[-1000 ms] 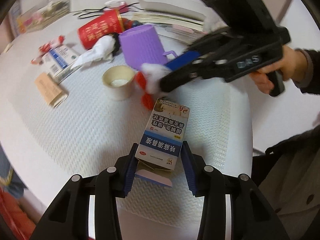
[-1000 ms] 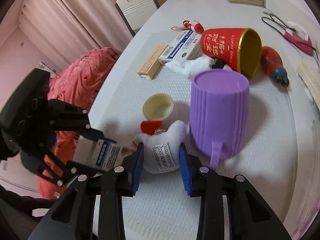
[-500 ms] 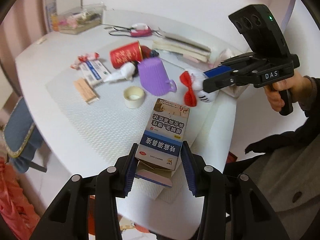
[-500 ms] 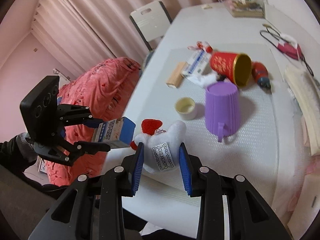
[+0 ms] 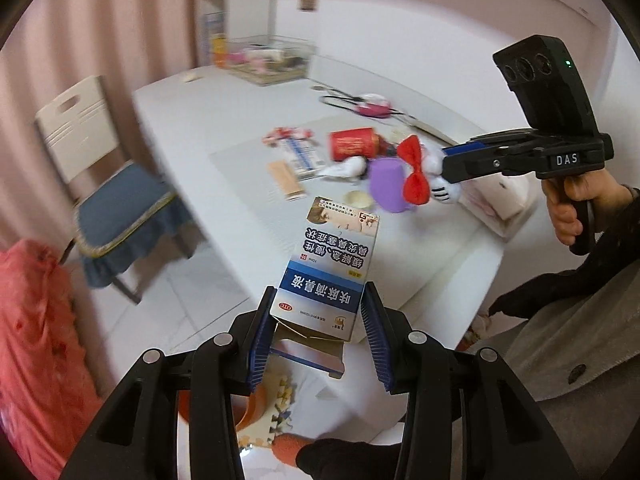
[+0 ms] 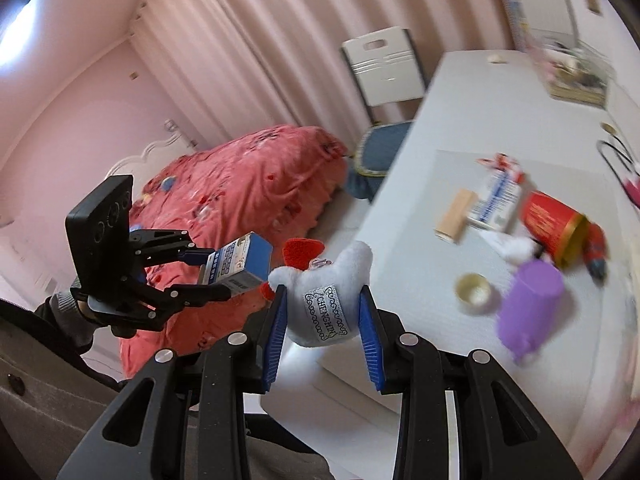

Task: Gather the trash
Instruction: 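Lift both held items and carry them over the orange floor bin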

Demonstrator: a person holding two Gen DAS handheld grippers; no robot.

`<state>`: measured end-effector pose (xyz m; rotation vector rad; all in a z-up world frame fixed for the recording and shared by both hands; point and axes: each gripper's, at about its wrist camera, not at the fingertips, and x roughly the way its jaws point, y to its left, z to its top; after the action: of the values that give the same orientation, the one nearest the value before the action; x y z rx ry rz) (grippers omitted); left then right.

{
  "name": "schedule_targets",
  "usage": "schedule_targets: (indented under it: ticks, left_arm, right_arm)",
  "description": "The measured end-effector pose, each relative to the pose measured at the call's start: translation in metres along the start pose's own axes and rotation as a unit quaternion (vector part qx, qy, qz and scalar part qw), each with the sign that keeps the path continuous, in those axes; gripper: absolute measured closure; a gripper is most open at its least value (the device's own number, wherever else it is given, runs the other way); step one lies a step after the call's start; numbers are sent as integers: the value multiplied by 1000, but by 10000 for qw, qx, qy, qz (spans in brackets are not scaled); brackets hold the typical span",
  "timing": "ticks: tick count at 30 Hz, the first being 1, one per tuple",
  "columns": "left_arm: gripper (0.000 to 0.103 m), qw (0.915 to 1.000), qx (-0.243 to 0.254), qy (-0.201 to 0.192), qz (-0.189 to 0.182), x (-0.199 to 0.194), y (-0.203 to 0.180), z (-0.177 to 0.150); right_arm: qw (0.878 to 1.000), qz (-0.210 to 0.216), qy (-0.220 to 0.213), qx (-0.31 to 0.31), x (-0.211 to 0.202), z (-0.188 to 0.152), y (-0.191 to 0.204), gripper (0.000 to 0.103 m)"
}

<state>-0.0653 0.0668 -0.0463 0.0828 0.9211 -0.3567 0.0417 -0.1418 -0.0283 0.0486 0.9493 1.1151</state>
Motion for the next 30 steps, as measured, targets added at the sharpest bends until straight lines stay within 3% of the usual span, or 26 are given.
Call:
schedule_targets:
  ticks: [9,18,30]
  left_arm:
    - [59,9955,-759,14,575,-30,50,-34]
    - [59,9878,-1300,12,855,-38,98,-59]
    - [59,9820,-1708,295,753,-3,175,-100]
  right_arm:
    - [9954,636,407,-583,79,37,60,68]
    - [9878,918,751,-1011,153,67,113,67]
    - [9824,803,1438,-881,274,67,114,66]
